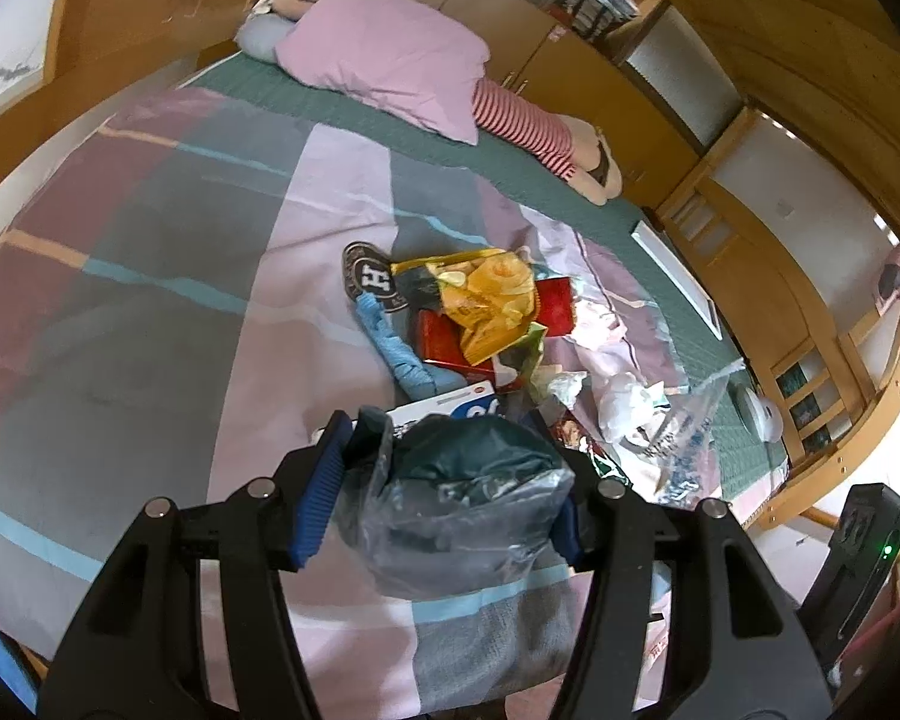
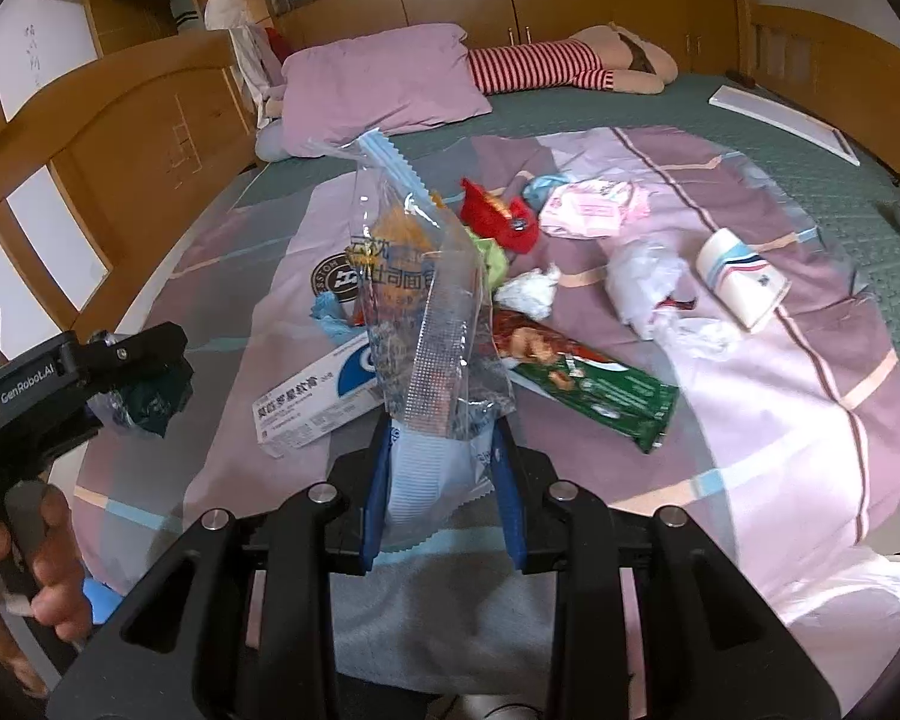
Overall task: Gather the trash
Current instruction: 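Grasp the clear plastic wrapper with the right gripper while the left holds the dark bag, then carry both items over the white bag and open both grippers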
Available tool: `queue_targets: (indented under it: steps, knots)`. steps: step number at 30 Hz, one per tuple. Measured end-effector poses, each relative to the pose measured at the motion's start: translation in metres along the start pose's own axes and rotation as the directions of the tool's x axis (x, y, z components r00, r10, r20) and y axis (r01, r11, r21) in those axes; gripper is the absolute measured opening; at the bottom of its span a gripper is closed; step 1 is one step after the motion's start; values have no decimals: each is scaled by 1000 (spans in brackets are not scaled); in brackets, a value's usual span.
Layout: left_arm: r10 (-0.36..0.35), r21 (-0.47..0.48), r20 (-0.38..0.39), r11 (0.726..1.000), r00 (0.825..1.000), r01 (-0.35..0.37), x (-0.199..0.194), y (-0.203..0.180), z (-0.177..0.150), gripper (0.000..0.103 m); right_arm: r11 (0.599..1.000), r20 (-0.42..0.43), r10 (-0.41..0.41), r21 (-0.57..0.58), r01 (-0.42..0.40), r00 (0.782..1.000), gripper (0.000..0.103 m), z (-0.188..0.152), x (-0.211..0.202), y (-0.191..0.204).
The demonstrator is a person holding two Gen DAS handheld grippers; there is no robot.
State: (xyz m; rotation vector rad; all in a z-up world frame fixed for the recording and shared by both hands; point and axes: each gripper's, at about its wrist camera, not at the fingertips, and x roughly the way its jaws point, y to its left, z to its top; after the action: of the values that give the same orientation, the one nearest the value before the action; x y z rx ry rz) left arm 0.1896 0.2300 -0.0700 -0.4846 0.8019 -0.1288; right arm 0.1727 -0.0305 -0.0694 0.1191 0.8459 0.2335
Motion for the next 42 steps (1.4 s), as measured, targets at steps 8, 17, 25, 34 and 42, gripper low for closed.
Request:
queue_targets:
  steps: [8,17,25,34,42]
  knots:
    - [-202,31,-97,978,974,206,7,-22,-9,58,989,22,-144,-13,144,989,32,-18,-71,-70]
    - [-265,66,-153,958,952,278,10,-77,-48,58,983,-164,-177,19,182,971,34,-88,-109,-154]
    - [-365,126,-298,901,882,416,25,-168,-119,58,975,-113,-112,180,132,987,79,-110,-136,-204]
    - [-275,322,-542,806,794,498,58,-249,-203,80,912,82,-152,395,108,985,81,-104,-175,-261]
    - [-195,364,-424,857,884,364,66,-234,-170,96,903,67,-139,417,99,988,81,-108,-160,-278]
